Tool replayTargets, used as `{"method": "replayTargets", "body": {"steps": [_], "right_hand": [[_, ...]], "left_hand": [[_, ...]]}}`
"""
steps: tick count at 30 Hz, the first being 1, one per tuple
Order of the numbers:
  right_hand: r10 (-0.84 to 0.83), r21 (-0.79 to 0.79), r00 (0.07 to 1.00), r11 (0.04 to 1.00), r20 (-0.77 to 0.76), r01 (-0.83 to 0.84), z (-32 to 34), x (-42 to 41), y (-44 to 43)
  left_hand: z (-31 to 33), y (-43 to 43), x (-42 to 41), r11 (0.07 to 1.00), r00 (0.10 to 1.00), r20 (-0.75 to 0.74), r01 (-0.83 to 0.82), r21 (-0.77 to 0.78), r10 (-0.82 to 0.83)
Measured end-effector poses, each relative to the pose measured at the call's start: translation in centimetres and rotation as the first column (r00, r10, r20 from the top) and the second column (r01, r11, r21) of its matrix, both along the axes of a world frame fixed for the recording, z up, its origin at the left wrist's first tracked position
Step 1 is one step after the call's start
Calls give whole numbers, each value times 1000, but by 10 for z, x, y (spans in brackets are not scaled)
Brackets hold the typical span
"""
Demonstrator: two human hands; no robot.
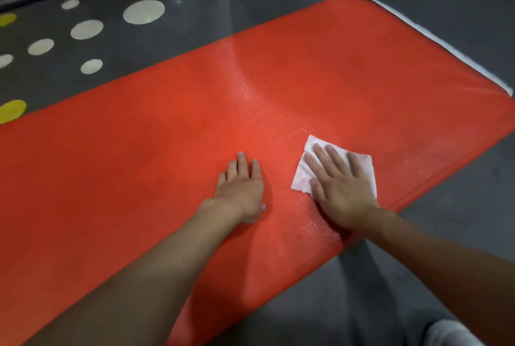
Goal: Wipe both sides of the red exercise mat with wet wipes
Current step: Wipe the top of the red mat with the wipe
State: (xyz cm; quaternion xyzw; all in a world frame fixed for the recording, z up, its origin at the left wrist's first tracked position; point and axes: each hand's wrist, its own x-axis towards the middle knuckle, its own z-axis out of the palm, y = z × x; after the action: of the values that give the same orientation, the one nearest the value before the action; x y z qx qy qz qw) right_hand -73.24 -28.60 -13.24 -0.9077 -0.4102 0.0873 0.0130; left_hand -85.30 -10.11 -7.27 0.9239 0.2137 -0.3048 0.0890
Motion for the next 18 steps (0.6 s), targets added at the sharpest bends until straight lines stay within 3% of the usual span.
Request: {"method": "replayTargets", "body": {"steps": [2, 6, 7, 9, 11, 13, 16, 18], "right_hand": [[21, 19, 1000, 1000, 22, -22, -6, -40, 5], [429, -30, 903, 903, 25, -428, -2, -39, -23], [400, -34, 915, 916, 44, -399, 0, -24, -29], [143, -17, 989, 990, 26, -142, 0, -9, -35], [-53, 22, 997, 998, 53, 52, -6, -32, -26], [43, 48, 997, 998, 62, -46, -8, -73, -16], [397, 2, 915, 917, 76, -398, -7, -74, -29], [334, 18, 935, 941, 116, -338, -6, -47, -32]], "left_hand": [[-3, -5, 0, 1000, 1000, 14, -18, 21, 18], [0, -7, -2, 999, 999, 21, -36, -14, 36], [0, -7, -4, 999, 999, 21, -33, -24, 33], [-4, -9, -8, 999, 999, 24, -32, -32, 32], [-10, -13, -10, 999, 999, 38, -34, -12, 34], [-12, -17, -9, 999, 998, 53, -34, 7, 33], [-2, -7, -8, 998, 997, 61, -49, -44, 52], [2, 6, -13, 991, 992, 44, -118, -56, 120]]}}
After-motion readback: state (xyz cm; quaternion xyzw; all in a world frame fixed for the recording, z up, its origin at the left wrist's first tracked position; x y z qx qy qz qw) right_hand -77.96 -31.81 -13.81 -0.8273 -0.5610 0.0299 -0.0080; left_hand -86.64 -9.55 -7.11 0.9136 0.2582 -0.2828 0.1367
